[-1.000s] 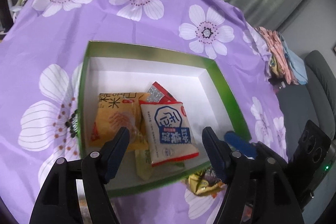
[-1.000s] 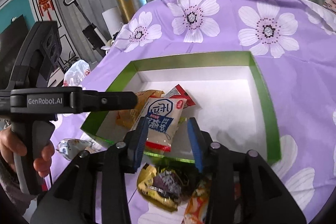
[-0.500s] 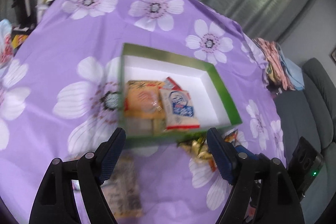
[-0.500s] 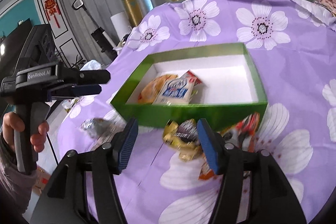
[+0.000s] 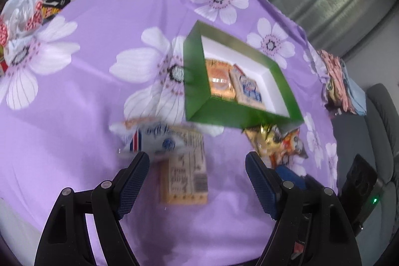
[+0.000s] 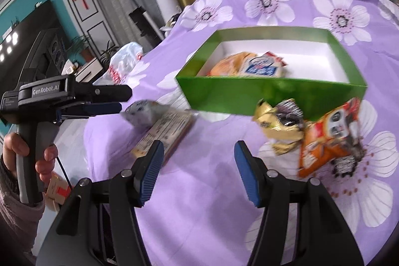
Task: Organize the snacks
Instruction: 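Lower both grippers onto the beige biscuit pack beside the box, then close both grippers on the biscuit pack and lift it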
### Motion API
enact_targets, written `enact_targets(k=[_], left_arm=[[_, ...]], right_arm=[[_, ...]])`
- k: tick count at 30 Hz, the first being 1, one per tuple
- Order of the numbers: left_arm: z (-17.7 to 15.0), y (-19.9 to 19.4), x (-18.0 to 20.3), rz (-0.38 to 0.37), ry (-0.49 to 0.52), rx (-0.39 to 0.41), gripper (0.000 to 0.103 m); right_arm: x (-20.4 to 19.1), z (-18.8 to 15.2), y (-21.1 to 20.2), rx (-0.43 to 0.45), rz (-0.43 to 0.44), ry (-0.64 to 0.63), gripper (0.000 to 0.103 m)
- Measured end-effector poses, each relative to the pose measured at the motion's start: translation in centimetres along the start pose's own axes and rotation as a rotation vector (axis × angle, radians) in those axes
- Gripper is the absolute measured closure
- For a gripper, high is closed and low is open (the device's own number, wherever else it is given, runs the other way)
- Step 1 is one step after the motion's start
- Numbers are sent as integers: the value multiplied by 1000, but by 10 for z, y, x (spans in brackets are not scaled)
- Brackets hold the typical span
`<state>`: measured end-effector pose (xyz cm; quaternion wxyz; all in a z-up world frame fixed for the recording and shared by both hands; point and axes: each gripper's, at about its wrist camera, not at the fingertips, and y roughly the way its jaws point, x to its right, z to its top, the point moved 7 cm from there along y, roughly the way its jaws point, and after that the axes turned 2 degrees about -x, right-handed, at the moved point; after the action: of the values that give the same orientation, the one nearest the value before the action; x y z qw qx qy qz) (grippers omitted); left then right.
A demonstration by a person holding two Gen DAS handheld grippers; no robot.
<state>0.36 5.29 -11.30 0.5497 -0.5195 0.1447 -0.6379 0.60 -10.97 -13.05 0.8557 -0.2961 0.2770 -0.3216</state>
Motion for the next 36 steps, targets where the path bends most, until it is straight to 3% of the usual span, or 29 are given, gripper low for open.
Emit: enact_targets(k=[14,19,24,29,31,36], left_arm=[[-23,40,-11,-7,30,-78,24],[-22,43,-15,-5,42,-72,24],[-20,45,-19,5,58,-74,38],[-18,47,-21,2,63,-72,43],[-18,50,-19,-10,67,-78,53],[-20,49,-17,1,73,-70,54]], right_arm=[[-31,-16,53,-119,101,-25,43],[-39,-15,69,-151,122,-35,43],[-46,-12,80,-167,131,-46,45],[-50,-10,85,-172,142,-61,52],[-49,-10,86,-171,147,-59,55],[-45,-9,83,-156,152,-43,64]])
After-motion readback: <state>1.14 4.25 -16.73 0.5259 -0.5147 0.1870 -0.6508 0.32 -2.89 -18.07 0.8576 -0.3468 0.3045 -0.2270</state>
